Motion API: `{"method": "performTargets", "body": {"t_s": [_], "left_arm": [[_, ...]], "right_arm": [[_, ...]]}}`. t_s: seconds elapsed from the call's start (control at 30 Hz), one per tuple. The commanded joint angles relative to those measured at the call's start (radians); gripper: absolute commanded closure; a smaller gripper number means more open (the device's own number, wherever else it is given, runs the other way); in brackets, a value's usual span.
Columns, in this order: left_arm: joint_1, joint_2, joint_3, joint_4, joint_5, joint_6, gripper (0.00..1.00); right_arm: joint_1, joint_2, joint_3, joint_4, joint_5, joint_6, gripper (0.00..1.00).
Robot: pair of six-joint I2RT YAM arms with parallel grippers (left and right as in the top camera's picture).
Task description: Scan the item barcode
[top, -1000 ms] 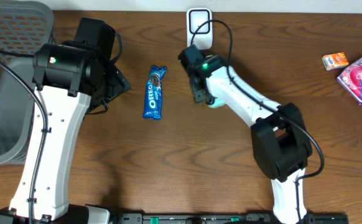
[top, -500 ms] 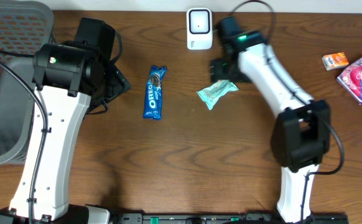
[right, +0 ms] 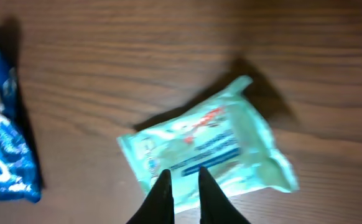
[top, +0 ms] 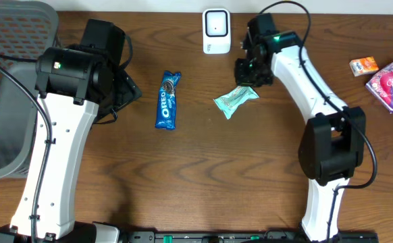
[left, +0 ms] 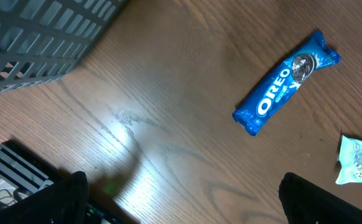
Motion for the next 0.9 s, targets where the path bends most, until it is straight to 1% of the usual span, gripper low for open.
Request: {"method": "performTargets", "body": {"t_s": [0.0, 0.03, 0.1, 0.27, 0.4, 0.63, 0.87], "left_arm": [[0.003, 0.001, -0.002, -0.004, -0.02, -0.005, 0.02], [0.003, 0.001, -0.002, -0.004, -0.02, -0.005, 0.02], [0.003, 0.001, -0.002, -0.004, -0.02, -0.005, 0.02], [0.003, 0.001, -0.002, -0.004, -0.02, -0.005, 0.02], [0.003, 0.001, -0.002, -0.004, -0.02, -0.005, 0.02], [0.003, 0.001, -0.002, -0.004, -0.02, -0.005, 0.02], [0.003, 0.001, -0.002, -0.004, -0.02, -0.005, 0.02]], "right_arm": [[0.022, 0.002, -0.034, 0.014, -0.01, -0.002, 0.91], [0.026, 0.004, -0.055, 0.029, 0.003, 0.006, 0.91], [0.033, 0.004, -0.116, 0.063, 0.042, 0.028, 0.99], [0.035, 0.004, -0.237, 0.097, 0.096, 0.069, 0.99], [0.035, 0.004, -0.269, 0.1, 0.097, 0.068, 0.99], [0.036, 0.003, -0.232, 0.064, 0.054, 0.068, 0.99], [0.036, 0.003, -0.095, -0.046, 0.052, 0.063, 0.98]]}}
